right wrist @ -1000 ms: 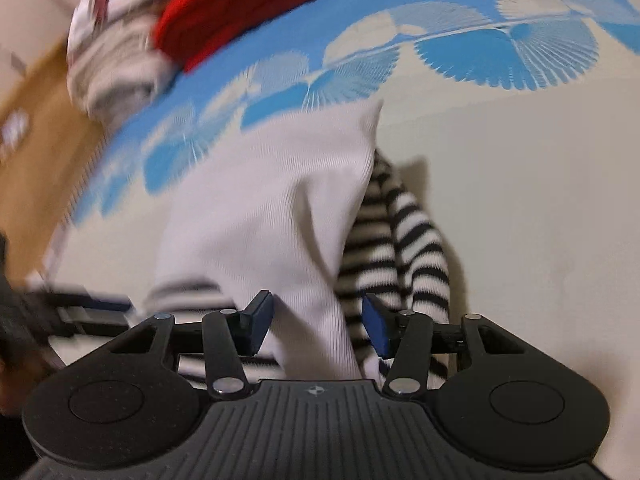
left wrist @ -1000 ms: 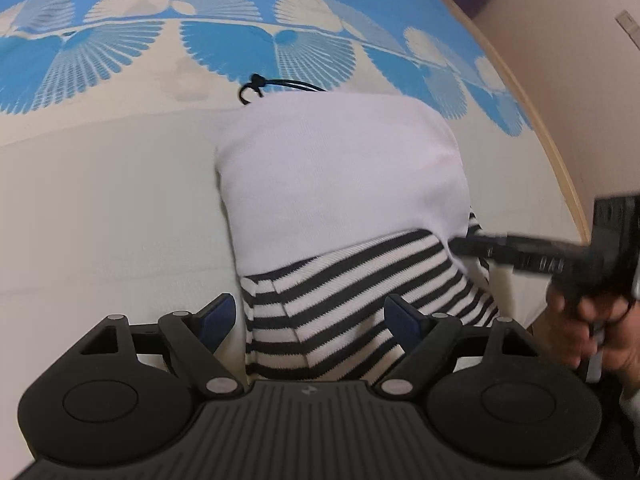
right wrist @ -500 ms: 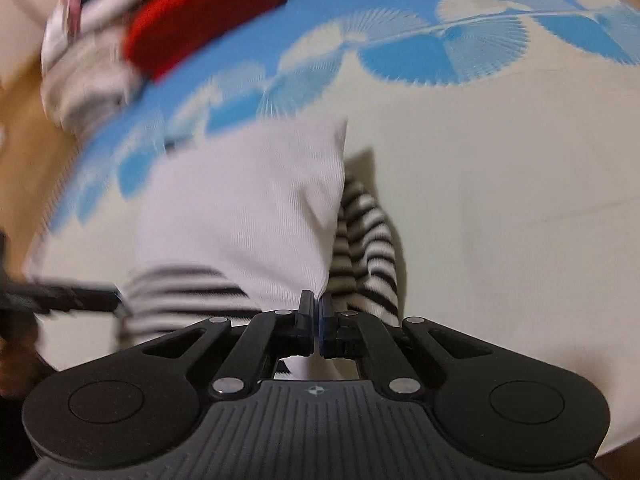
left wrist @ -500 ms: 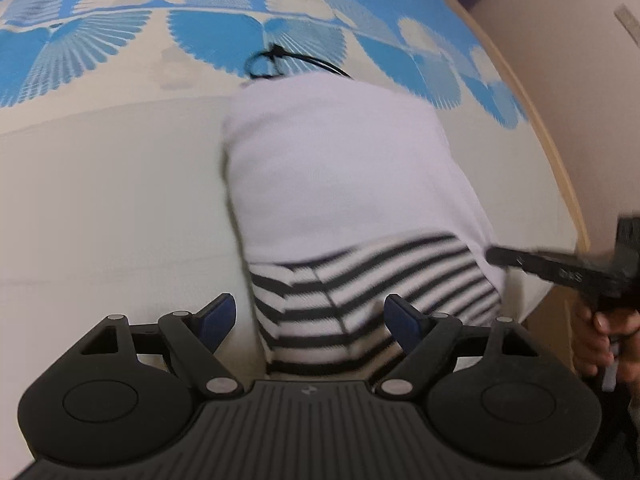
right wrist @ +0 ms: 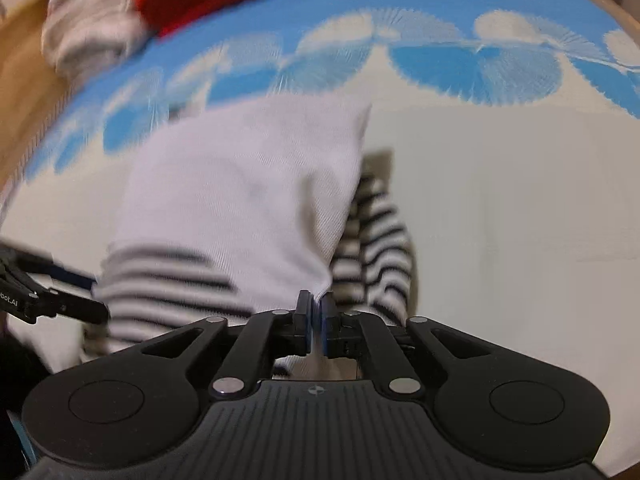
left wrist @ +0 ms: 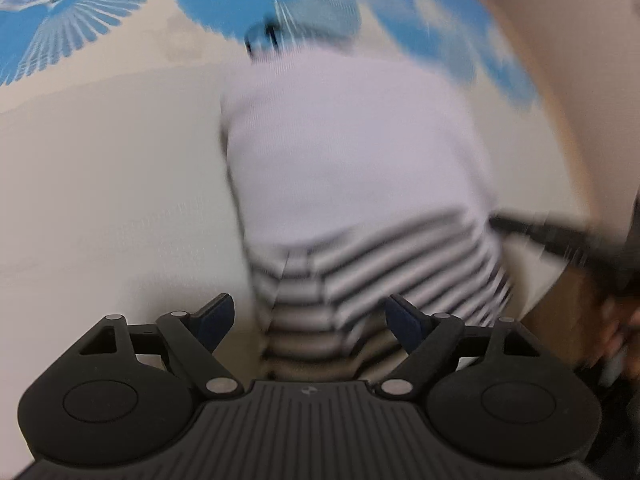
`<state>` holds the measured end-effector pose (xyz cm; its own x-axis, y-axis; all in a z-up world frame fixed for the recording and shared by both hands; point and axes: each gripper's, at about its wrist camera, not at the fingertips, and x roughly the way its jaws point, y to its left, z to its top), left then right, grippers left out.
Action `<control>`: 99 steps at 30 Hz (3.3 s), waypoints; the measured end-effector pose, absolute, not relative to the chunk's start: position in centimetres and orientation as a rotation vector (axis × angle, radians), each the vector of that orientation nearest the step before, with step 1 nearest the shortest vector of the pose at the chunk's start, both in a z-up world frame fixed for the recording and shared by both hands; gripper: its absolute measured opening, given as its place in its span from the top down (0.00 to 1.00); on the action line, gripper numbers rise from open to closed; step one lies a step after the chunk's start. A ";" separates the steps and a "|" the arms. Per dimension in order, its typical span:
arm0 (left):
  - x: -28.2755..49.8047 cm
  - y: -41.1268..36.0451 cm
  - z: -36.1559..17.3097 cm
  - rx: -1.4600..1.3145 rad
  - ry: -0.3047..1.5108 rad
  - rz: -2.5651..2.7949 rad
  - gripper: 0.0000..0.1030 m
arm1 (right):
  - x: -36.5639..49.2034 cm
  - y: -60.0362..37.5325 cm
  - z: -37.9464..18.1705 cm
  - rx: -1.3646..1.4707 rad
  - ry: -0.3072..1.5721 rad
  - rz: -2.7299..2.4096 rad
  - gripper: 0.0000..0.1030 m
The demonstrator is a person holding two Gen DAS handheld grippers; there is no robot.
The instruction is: Fold small clothes
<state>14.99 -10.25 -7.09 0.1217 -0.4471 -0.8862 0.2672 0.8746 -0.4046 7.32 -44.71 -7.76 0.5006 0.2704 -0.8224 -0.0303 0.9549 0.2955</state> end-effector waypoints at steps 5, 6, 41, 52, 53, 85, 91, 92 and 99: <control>17.5 -8.4 -7.7 -0.354 1.332 -0.368 0.15 | 8.5 -46.9 -8.0 0.415 0.996 0.095 0.48; 17.8 -8.3 -8.1 -0.389 1.340 -0.339 0.15 | 8.9 -47.2 -8.5 0.451 1.010 0.093 0.47; 28.4 -0.4 -0.7 -0.361 1.011 -0.227 0.34 | 21.2 -37.6 -6.2 0.598 0.877 0.073 0.95; 27.5 -0.7 -8.0 -0.169 1.369 -0.298 0.29 | 23.8 -36.0 -10.1 0.508 0.969 0.003 0.90; 27.4 -0.5 -8.6 -0.171 1.388 -0.290 0.29 | 23.7 -36.1 -10.0 0.516 0.966 -0.007 0.86; 5.0 0.4 6.3 -0.083 0.768 -0.129 0.01 | 2.3 -31.4 3.2 0.004 0.664 -0.117 0.29; -0.7 -0.6 2.0 -0.014 0.675 -0.143 0.01 | -2.5 -30.1 -0.5 0.071 0.698 -0.125 0.28; -0.9 -0.9 0.8 0.012 0.701 -0.147 0.01 | -2.7 -29.7 -1.3 0.079 0.720 -0.122 0.29; 0.4 -3.6 -0.1 0.023 0.722 -0.144 0.01 | -1.2 -27.0 -2.7 0.020 0.728 -0.081 0.29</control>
<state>0.39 -3.59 -0.14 0.7409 -0.1232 -0.6602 0.1388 0.9899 -0.0290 -1.23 -26.98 -2.66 0.7438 -0.0668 -0.6650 0.0808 0.9967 -0.0097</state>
